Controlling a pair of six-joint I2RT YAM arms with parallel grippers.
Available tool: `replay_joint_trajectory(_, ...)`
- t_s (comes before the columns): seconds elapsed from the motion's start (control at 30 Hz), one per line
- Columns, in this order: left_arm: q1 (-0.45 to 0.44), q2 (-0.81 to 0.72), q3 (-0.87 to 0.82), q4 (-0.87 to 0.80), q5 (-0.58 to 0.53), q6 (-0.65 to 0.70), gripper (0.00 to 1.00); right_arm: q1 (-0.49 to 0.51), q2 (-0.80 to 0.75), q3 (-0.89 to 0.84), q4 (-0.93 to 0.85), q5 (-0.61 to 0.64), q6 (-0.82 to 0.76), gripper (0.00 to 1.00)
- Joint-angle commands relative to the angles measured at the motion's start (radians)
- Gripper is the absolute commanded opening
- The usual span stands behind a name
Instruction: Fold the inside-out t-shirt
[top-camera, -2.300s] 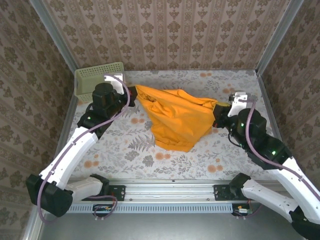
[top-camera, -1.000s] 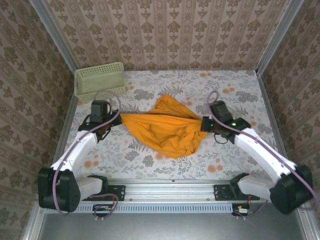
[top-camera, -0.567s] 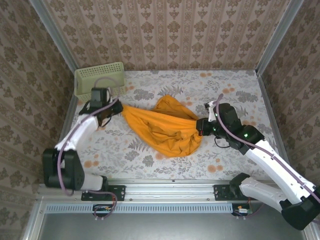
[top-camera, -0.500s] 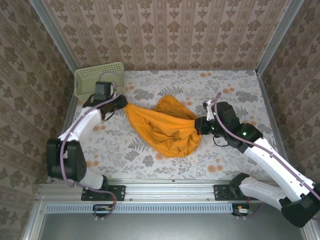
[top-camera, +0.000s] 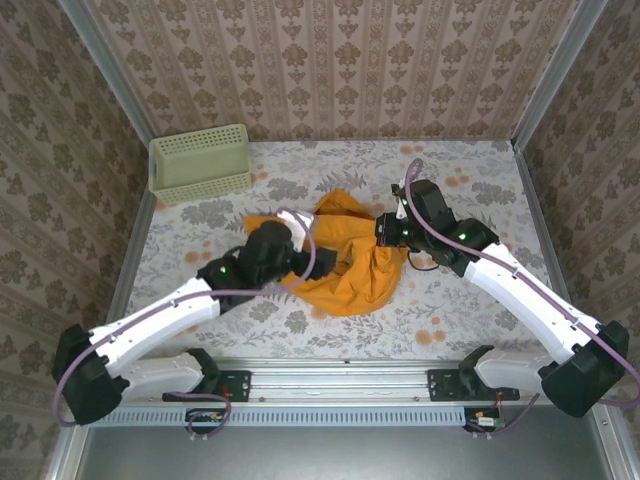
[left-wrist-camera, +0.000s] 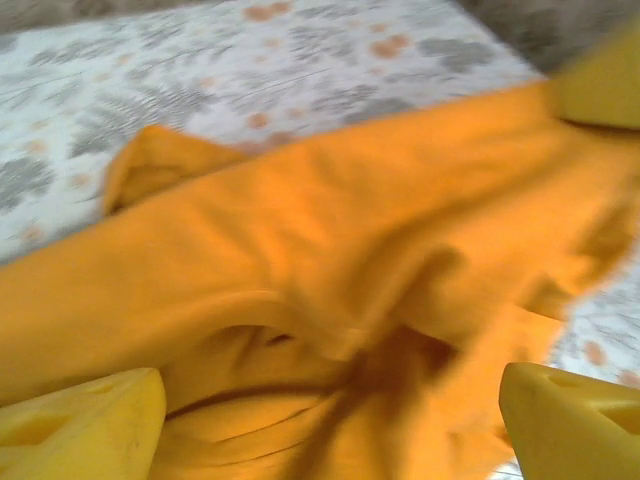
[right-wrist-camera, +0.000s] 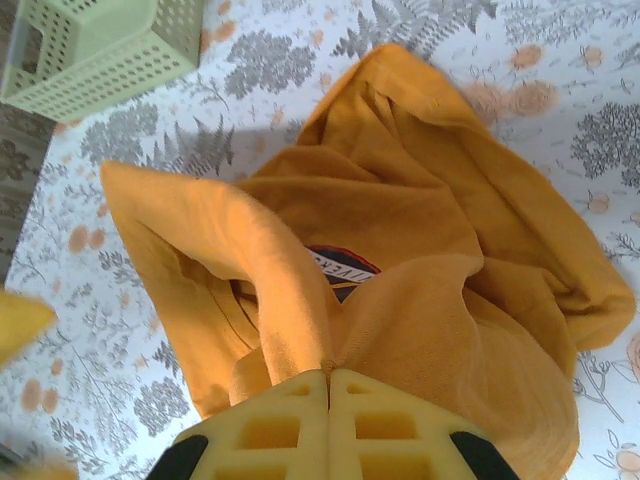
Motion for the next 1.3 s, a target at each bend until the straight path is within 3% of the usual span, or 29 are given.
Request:
replay_joint_trajectory(0.0,-0.060,0.057,-0.053,0.159,-0.019,0.027,0.88,0.008,-0.004,0.020,0.015,0.033,0.032,0.00)
replay_joint_trajectory(0.17,-0.095,0.220,0.012,0.203,-0.027,0.005,0.88,0.014,-0.028,0.000,0.031,0.034,0.042,0.00)
replay_joint_trajectory(0.23,-0.099,0.283,0.045,0.219,-0.027,0.001,0.83,0.016,-0.035,-0.006,0.025,0.034,0.045,0.00)
replay_joint_trajectory(0.37,-0.099,0.391,0.116,0.207,-0.022,-0.009,0.62,0.017,-0.045,-0.023,-0.002,0.056,0.054,0.00)
replay_joint_trajectory(0.5,-0.095,0.391,0.120,0.196,-0.043,0.004,0.27,0.011,-0.081,-0.026,-0.095,0.162,0.057,0.00)
replay_joint_trajectory(0.63,-0.096,0.356,0.103,0.185,-0.013,0.033,0.01,-0.079,-0.167,-0.026,-0.234,0.275,0.051,0.00)
replay_joint_trajectory(0.77,-0.107,0.303,0.075,0.201,0.023,0.051,0.00,-0.170,-0.272,-0.010,-0.312,0.305,0.001,0.00)
replay_joint_trajectory(0.93,-0.110,0.236,0.051,0.217,0.027,0.057,0.00,-0.174,-0.289,0.023,-0.321,0.252,-0.034,0.00)
replay_joint_trajectory(1.13,-0.057,0.191,-0.031,0.211,0.055,0.032,0.00,-0.187,-0.092,0.010,-0.226,0.124,-0.030,0.00)
replay_joint_trajectory(1.27,-0.011,0.120,-0.118,0.212,0.083,0.001,0.00,-0.256,0.066,0.023,-0.155,0.076,-0.051,0.00)
